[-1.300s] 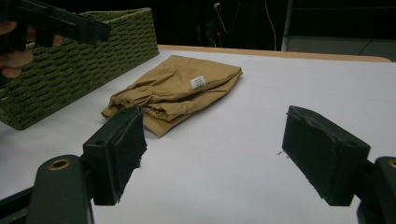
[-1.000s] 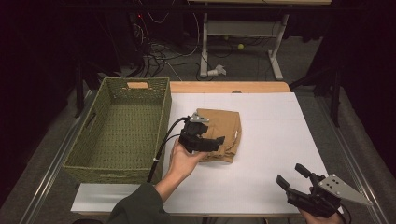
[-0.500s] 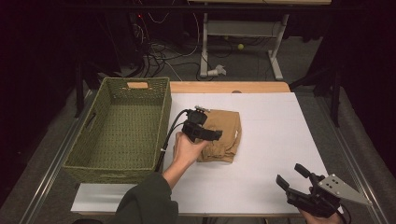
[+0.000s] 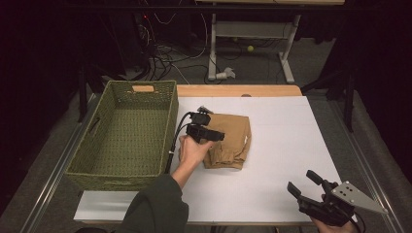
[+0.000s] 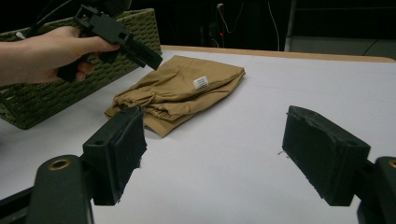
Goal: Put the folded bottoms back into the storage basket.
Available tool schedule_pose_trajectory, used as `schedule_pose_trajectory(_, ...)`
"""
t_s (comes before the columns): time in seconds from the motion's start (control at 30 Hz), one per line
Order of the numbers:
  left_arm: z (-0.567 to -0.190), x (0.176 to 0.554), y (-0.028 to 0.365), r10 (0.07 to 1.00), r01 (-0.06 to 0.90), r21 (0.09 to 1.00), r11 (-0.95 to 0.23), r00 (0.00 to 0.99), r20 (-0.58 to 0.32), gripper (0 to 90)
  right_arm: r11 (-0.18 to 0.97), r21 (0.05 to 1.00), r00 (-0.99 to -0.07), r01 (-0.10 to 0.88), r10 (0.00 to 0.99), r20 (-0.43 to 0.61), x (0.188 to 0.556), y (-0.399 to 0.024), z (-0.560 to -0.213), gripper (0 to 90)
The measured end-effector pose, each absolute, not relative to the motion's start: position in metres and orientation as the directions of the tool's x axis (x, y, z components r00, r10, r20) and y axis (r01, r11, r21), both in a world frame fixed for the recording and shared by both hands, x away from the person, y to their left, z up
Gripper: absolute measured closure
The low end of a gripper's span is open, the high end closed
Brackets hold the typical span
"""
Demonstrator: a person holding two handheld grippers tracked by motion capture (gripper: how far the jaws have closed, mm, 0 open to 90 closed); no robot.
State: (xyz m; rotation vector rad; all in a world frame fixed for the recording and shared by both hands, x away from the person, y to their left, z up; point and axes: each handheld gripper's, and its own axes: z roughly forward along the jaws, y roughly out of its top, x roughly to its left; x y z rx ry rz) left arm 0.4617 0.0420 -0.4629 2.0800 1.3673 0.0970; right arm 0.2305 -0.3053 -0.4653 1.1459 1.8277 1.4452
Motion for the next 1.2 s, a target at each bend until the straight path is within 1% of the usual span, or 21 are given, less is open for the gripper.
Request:
schedule_pose_trajectory(0.37,-0.479,0.475,0.048,0.868,0.832,0.496,-0.248,0.418,-0.268,13.5,0.063,0.955,-0.495,0.290,0.864,0.094,0.231,-0.305,-0.465,22.1)
schedule_pose_trajectory(0.67,-0.492,0.480,0.047,0.860,0.849,0.467,-0.248,0.415,-0.298,13.4,0.064,0.955,-0.495,0.290,0.864,0.093,0.231,-0.305,-0.466,22.1)
schedule_pose_trajectory(0.7,-0.493,0.481,0.047,0.854,0.853,0.457,-0.251,0.418,-0.310,13.4,0.064,0.955,-0.495,0.291,0.864,0.093,0.231,-0.305,-0.466,22.1)
schedule_pose_trajectory(0.8,-0.495,0.481,0.045,0.848,0.845,0.469,-0.256,0.430,-0.311,12.7,0.064,0.955,-0.494,0.290,0.864,0.092,0.231,-0.305,-0.466,22.0)
schedule_pose_trajectory(0.9,-0.496,0.480,0.040,0.831,0.843,0.470,-0.262,0.445,-0.335,12.9,0.064,0.955,-0.494,0.290,0.865,0.092,0.231,-0.305,-0.466,22.0)
schedule_pose_trajectory(1.1,-0.496,0.476,0.031,0.820,0.826,0.477,-0.300,0.479,-0.313,13.1,0.065,0.954,-0.494,0.291,0.865,0.092,0.231,-0.304,-0.465,22.0)
schedule_pose_trajectory(1.2,-0.496,0.475,0.027,0.820,0.817,0.481,-0.319,0.492,-0.293,15.7,0.066,0.955,-0.495,0.290,0.864,0.090,0.231,-0.304,-0.466,22.0)
